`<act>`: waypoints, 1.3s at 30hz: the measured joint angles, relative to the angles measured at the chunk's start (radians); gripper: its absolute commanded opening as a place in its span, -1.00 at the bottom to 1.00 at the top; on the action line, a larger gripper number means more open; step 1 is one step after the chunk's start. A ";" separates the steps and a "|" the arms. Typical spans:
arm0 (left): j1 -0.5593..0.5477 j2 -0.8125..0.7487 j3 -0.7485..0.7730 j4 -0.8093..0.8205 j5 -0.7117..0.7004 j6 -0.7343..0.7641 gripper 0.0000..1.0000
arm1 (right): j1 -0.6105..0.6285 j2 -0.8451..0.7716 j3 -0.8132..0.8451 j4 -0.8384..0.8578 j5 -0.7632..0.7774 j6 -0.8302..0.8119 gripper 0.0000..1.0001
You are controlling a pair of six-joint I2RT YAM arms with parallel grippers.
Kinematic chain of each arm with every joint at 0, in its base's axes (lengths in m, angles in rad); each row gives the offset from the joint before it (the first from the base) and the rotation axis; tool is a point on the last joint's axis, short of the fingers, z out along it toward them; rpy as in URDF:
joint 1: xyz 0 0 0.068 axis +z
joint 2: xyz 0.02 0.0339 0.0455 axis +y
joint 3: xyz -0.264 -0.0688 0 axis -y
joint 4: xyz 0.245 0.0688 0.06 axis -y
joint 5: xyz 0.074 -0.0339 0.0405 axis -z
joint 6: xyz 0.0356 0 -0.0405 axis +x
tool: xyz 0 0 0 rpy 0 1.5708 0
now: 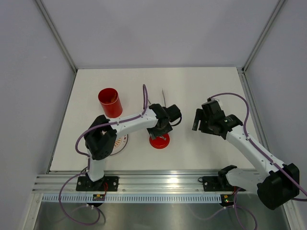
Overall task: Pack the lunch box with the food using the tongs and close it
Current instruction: Pick up the box lid from the center of the board.
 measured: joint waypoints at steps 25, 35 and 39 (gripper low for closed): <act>-0.016 -0.035 -0.111 -0.025 -0.047 0.033 -1.00 | 0.000 -0.016 -0.016 0.008 -0.019 -0.001 0.60; 0.037 -0.284 0.050 -0.205 -0.140 0.424 -1.00 | 0.000 -0.016 -0.016 0.019 -0.042 -0.001 0.61; 0.201 -0.284 0.272 -0.237 -0.167 0.602 -1.00 | 0.000 -0.014 -0.015 0.019 -0.055 -0.003 0.60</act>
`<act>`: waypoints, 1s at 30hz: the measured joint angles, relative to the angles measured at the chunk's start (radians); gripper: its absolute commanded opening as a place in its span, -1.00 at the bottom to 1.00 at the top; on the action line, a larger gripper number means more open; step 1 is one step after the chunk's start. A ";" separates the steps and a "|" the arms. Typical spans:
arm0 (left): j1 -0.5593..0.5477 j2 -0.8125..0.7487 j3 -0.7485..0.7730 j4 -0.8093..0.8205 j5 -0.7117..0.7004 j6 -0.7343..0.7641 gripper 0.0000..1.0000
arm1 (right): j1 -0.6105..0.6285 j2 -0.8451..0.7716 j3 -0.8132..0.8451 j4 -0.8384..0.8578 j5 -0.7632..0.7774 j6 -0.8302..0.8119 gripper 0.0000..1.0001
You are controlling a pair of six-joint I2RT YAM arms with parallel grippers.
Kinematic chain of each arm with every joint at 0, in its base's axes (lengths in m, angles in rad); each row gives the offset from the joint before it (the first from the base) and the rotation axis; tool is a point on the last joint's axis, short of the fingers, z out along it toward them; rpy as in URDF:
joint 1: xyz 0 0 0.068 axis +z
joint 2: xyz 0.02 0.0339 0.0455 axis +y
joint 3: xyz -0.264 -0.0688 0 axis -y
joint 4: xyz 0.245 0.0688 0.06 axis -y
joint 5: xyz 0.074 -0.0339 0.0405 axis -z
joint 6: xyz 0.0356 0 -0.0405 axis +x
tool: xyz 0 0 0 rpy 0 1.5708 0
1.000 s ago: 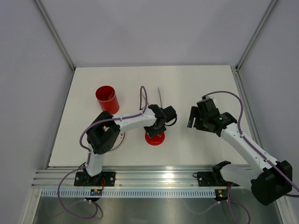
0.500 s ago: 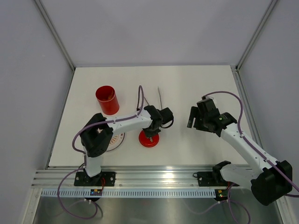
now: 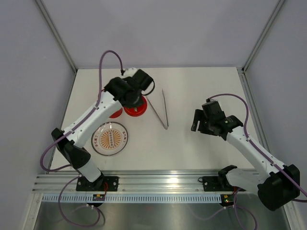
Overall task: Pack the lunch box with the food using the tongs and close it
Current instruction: Pick up the box lid from the center of the board, then close the box lid on the packing box.
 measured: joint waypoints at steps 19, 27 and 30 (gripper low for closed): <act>0.470 0.182 0.219 -0.052 0.106 0.348 -1.00 | 0.000 0.050 0.000 0.036 -0.069 -0.005 0.59; 0.559 0.209 0.233 -0.033 0.167 0.405 -1.00 | 0.000 0.095 0.000 0.063 -0.094 -0.006 0.58; 0.585 0.224 0.233 -0.018 0.206 0.423 -1.00 | 0.000 0.097 0.000 0.063 -0.094 -0.009 0.59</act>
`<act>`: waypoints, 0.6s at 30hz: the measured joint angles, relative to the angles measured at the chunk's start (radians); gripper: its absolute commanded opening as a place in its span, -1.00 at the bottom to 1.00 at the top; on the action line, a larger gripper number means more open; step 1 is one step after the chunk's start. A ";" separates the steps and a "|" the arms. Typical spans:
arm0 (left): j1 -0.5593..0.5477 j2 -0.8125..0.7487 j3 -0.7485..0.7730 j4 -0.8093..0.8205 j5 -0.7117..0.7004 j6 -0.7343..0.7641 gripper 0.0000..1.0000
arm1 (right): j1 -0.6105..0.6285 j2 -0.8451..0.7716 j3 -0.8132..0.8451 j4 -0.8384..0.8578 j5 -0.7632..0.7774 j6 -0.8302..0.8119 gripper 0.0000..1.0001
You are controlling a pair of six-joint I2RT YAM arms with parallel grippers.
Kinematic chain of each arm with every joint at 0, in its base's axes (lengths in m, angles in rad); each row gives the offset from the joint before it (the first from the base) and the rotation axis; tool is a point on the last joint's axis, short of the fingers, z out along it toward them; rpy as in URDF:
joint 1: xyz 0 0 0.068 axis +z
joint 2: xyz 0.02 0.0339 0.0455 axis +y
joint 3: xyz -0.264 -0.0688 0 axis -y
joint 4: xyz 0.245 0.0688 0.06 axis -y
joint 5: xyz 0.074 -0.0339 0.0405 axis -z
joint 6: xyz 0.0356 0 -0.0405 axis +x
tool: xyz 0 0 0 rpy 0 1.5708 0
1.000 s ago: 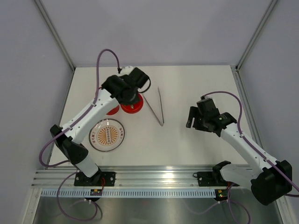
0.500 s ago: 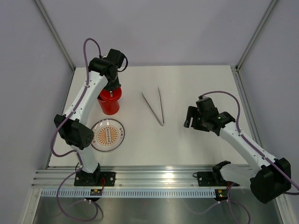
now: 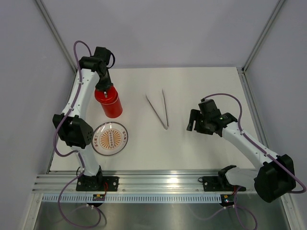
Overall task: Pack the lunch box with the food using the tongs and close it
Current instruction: Close the box lid on the packing box.
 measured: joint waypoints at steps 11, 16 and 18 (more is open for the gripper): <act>0.051 0.054 0.000 0.040 0.086 0.027 -1.00 | 0.000 -0.006 0.000 -0.002 0.001 -0.002 0.59; 0.066 0.063 0.000 0.052 0.108 0.029 -1.00 | 0.000 -0.011 0.000 -0.004 0.002 -0.002 0.58; 0.071 0.068 0.000 0.058 0.109 0.029 -1.00 | 0.000 -0.012 0.000 -0.004 0.001 -0.002 0.59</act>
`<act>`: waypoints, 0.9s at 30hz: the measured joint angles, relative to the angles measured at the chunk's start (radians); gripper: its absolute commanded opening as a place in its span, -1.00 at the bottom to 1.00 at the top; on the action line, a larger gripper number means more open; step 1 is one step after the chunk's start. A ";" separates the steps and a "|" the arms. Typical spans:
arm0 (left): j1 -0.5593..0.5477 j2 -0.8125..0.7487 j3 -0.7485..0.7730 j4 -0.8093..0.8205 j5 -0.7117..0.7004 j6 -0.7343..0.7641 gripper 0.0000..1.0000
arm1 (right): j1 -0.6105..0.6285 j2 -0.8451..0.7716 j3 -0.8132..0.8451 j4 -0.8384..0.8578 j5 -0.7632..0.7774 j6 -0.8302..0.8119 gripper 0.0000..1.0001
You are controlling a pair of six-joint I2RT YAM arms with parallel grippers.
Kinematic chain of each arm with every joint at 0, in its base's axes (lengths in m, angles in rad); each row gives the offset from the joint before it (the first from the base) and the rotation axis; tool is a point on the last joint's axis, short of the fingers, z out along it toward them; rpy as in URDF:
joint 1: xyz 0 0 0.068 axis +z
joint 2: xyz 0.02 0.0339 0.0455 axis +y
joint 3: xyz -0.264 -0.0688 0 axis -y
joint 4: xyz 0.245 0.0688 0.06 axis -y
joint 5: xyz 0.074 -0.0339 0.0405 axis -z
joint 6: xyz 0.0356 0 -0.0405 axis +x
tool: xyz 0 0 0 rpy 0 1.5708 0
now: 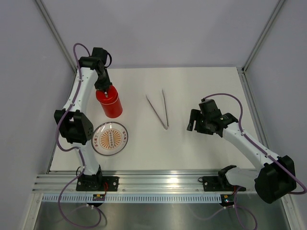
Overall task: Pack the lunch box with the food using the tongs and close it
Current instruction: Close the box lid on the packing box.
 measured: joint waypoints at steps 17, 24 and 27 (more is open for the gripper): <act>0.003 0.013 -0.050 0.045 0.027 0.005 -1.00 | 0.000 0.000 0.000 -0.001 0.000 0.000 0.58; 0.004 0.013 -0.074 0.060 0.026 0.006 -1.00 | 0.000 -0.001 0.003 -0.001 -0.002 0.002 0.58; 0.006 0.005 -0.093 0.078 0.027 0.006 -1.00 | 0.000 -0.001 0.012 -0.002 -0.002 0.002 0.58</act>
